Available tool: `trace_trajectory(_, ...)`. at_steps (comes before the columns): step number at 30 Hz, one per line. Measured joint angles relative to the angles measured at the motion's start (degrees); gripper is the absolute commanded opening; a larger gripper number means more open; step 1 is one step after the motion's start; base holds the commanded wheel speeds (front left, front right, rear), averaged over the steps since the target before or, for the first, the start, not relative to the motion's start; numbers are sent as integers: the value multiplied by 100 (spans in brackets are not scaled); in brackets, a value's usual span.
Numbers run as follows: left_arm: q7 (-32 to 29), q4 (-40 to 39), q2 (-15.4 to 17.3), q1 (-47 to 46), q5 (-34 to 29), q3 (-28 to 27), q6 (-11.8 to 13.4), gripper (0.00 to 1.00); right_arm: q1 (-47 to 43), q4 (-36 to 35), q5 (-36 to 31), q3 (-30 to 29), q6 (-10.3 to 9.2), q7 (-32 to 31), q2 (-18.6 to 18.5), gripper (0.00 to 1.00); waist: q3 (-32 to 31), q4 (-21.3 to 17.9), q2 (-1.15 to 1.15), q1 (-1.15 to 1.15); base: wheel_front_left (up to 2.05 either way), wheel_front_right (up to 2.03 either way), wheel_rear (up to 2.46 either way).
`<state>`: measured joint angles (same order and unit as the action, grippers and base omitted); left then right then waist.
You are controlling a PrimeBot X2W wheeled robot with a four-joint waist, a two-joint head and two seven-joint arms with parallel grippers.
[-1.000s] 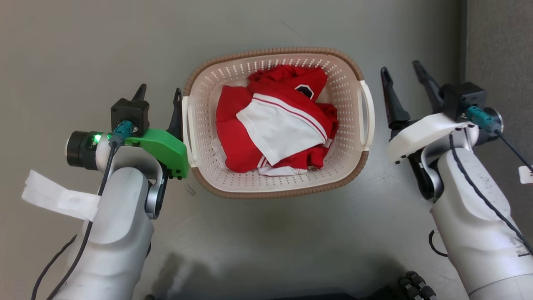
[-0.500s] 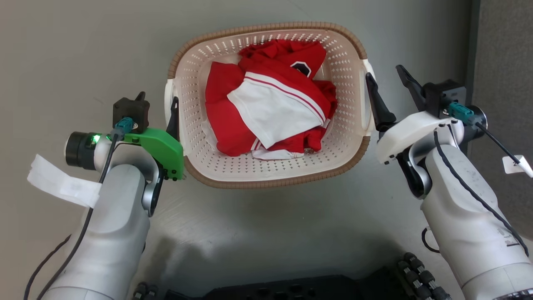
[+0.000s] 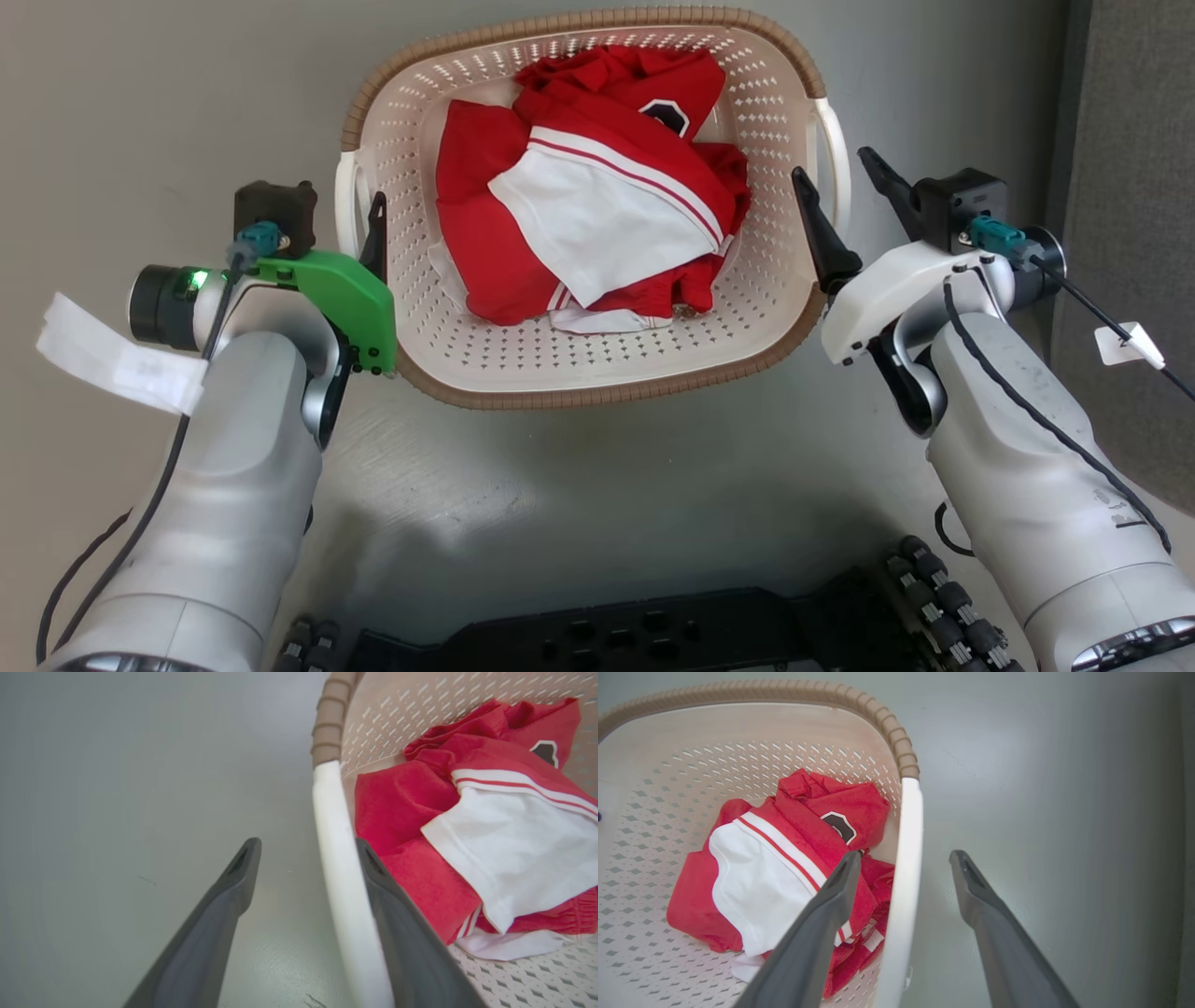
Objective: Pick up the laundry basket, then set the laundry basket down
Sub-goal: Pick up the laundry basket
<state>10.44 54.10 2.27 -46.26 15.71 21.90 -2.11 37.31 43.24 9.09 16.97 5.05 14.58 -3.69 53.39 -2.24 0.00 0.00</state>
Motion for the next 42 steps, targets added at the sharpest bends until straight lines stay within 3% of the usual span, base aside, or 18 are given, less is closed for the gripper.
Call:
trace_trajectory(9, -241, 478, -90, -381, 179, -114, -199, 100, 180, 249, 64, 165, 55, 0, 8, 100, 149, -73, 0, 0, 0, 0, 0)
trace_trajectory(10, -286, 521, -96, -407, 202, -120, -207, 64, 210, 307, 86, 176, 77, 1, 8, 77, 153, -76, 0, 0, 0, 0, 0)
trace_trajectory(11, -325, 578, -96, -433, 235, -125, -244, 0, 224, 365, 100, 193, 98, 1, 7, 0, 157, -79, 0, 0, 0, 0, 0)
trace_trajectory(25, -345, 1012, -231, -698, 377, -116, -335, 0, 375, 711, 352, 328, 201, 10, 146, 0, 152, -82, 0, 0, 0, 0, 0)
trace_trajectory(42, -446, 1477, -310, -676, 611, 8, -471, 0, 388, 1512, 470, 479, 249, 0, 227, 0, -340, -87, 0, 0, 0, 0, 0)
